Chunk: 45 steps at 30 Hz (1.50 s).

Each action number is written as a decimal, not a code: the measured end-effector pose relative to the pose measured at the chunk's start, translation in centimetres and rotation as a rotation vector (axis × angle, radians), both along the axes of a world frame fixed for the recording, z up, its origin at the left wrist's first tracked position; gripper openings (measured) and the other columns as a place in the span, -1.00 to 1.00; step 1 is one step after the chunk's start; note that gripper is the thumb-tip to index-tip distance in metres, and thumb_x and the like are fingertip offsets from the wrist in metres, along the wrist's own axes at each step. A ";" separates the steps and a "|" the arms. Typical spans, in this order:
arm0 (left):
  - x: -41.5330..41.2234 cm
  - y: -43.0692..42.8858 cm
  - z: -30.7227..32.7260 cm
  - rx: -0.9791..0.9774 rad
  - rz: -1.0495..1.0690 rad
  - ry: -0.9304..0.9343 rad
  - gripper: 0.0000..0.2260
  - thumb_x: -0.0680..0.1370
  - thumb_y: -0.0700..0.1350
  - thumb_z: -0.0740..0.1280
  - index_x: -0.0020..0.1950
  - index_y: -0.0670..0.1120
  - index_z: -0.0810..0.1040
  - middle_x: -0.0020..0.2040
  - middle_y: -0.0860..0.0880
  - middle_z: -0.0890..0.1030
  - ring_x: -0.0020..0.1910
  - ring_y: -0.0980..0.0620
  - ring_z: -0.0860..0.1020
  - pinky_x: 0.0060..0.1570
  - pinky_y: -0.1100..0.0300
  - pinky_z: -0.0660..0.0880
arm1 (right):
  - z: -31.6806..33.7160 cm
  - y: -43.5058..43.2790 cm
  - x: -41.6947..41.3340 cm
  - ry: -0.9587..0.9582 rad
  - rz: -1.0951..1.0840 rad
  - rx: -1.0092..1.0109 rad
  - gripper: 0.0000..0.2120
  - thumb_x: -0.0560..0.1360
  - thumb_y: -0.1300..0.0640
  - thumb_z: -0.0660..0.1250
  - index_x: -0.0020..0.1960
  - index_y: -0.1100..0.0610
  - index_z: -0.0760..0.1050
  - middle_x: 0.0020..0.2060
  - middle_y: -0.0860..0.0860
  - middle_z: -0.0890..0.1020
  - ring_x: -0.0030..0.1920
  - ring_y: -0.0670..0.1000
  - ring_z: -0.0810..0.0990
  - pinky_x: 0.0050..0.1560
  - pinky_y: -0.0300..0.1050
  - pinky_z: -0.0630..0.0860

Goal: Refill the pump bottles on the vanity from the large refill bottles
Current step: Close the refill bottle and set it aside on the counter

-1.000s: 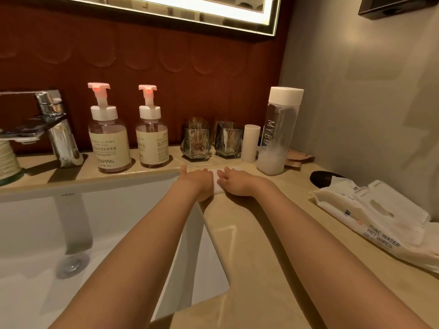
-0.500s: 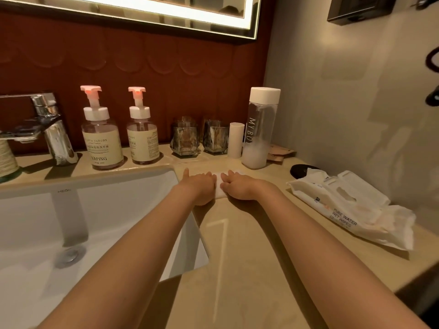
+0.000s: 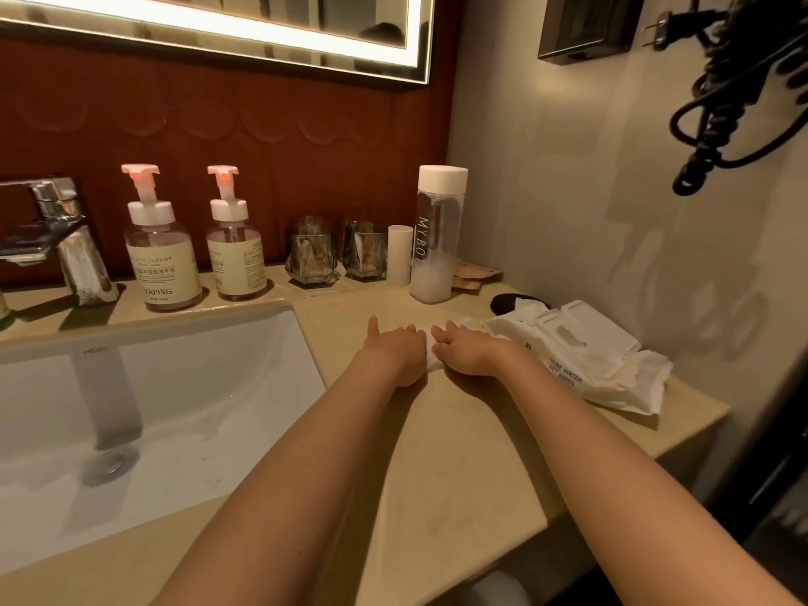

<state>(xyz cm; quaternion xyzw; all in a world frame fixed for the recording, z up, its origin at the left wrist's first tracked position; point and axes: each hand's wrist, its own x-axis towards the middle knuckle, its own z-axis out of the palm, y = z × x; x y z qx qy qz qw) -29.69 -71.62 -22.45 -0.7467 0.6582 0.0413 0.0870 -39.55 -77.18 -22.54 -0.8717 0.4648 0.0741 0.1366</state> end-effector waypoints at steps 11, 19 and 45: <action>0.4 4.2 0.1 0.052 0.026 -0.080 -0.55 0.65 -0.07 0.01 0.53 -0.12 0.05 0.53 -0.11 0.14 0.49 -0.11 0.17 0.41 -0.23 -0.22 | 0.0 4.9 1.5 0.027 -0.029 0.024 -0.49 0.65 0.09 -0.03 0.55 0.08 -0.11 0.53 0.10 -0.08 0.52 0.15 -0.07 0.47 0.10 -0.02; 1.7 7.3 -0.2 0.025 0.077 -0.018 -0.60 0.64 -0.12 0.05 0.49 -0.11 0.17 0.48 -0.11 0.25 0.45 -0.11 0.24 0.44 -0.22 -0.17 | -0.2 8.0 2.3 -0.026 -0.016 0.047 -0.52 0.65 -0.01 -0.13 0.54 0.07 -0.04 0.53 0.12 -0.02 0.51 0.16 -0.04 0.45 0.12 0.00; -7.2 5.4 -0.4 0.003 0.010 0.044 -0.55 0.63 -0.09 0.07 0.51 -0.10 0.11 0.54 -0.09 0.12 0.51 -0.06 0.09 0.43 -0.22 -0.18 | -0.5 6.7 -7.2 -0.006 -0.083 -0.026 -0.49 0.65 -0.06 -0.14 0.54 0.06 -0.13 0.53 0.07 -0.11 0.52 0.12 -0.13 0.47 0.09 -0.10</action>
